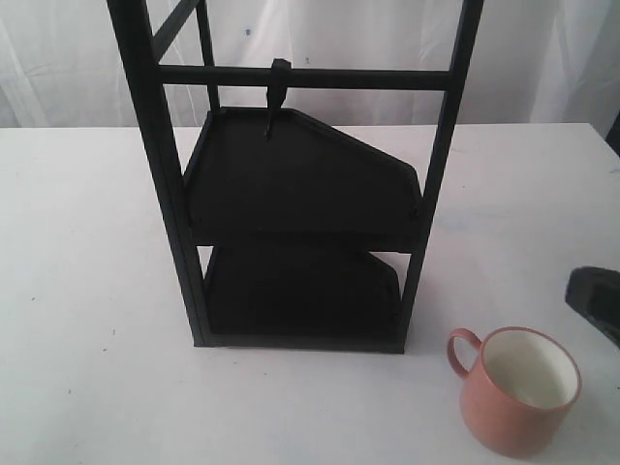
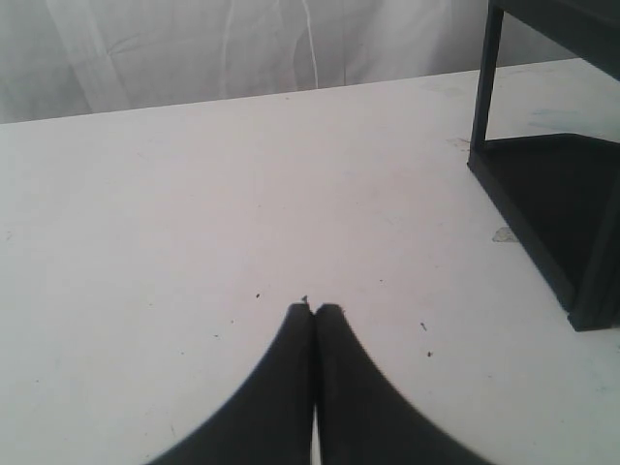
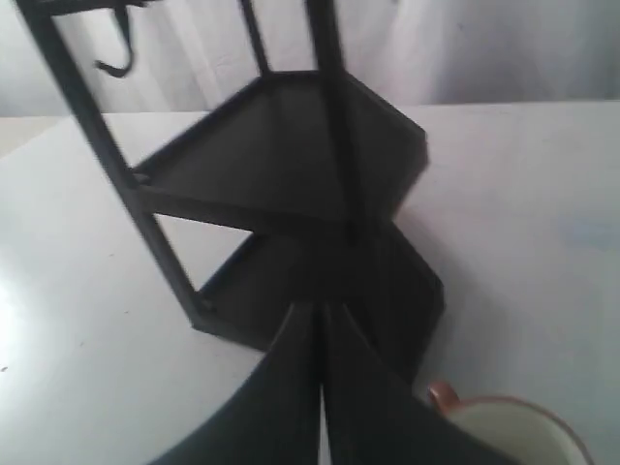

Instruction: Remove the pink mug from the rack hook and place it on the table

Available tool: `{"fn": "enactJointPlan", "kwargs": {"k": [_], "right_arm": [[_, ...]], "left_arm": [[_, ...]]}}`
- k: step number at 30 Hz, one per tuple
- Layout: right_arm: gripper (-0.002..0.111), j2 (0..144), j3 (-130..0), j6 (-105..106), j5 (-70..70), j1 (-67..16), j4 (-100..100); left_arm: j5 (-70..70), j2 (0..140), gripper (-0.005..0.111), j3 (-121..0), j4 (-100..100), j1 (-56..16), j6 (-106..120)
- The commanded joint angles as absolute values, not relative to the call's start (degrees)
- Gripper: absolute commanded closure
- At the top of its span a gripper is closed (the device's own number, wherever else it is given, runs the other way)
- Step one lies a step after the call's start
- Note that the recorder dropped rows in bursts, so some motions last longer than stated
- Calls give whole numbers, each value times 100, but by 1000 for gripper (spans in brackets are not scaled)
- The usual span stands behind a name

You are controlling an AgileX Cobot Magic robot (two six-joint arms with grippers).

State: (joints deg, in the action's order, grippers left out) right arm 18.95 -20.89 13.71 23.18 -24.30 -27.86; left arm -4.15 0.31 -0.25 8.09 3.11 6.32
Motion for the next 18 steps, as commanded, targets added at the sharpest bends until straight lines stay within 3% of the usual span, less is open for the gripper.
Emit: {"fn": "enactJointPlan", "kwargs": {"k": [1, 8, 18], "right_arm": [[108, 1240, -1064, -1582, 1744, -2394, -173], [108, 391, -85, -1011, 1008, -1928, 0], [108, 62, 0, -163, 1057, -1566, 0]], "left_arm": [[-431, 0, 107, 0, 835, 274, 624], [-431, 0, 107, 0, 835, 274, 624], [-431, 0, 107, 0, 835, 274, 624]]}}
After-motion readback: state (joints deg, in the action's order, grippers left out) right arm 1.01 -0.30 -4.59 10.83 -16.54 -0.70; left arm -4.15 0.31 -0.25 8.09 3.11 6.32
